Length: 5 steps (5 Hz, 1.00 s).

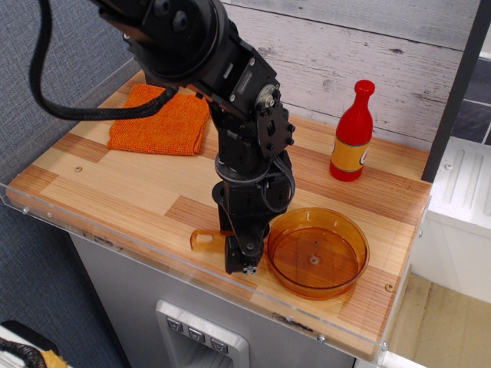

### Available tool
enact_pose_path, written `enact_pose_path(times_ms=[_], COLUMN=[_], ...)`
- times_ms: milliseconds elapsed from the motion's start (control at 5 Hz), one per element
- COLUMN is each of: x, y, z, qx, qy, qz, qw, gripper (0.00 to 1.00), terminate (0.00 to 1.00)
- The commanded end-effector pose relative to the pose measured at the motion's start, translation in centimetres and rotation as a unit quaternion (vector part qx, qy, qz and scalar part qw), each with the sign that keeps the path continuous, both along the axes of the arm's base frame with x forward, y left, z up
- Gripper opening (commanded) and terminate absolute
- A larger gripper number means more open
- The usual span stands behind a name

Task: Put the orange pan on top of the orange cloth.

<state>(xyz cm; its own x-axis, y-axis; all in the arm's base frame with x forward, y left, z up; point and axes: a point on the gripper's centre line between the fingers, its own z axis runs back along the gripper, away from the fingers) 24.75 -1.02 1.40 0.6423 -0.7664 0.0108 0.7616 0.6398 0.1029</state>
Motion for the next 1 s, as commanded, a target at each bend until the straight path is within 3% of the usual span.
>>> enact_pose_path(times_ms=[0, 200, 400, 600, 800], x=[-0.7, -0.9, -1.1, -1.0, -1.3], y=[0.2, 0.2, 0.2, 0.1, 0.7], z=[1.0, 1.5, 2.3, 2.8, 3.5], qx=[-0.017, -0.023, -0.01, -0.006, -0.034], qy=[-0.01, -0.016, -0.018, -0.02, -0.038], qz=[-0.006, -0.018, -0.043, -0.094, -0.125], qw=[0.9998, 0.9995, 0.9989, 0.9953, 0.9908], gripper=[0.0, 0.0, 0.0, 0.0, 0.0], terminate=[0.0, 0.0, 0.0, 0.0, 0.0])
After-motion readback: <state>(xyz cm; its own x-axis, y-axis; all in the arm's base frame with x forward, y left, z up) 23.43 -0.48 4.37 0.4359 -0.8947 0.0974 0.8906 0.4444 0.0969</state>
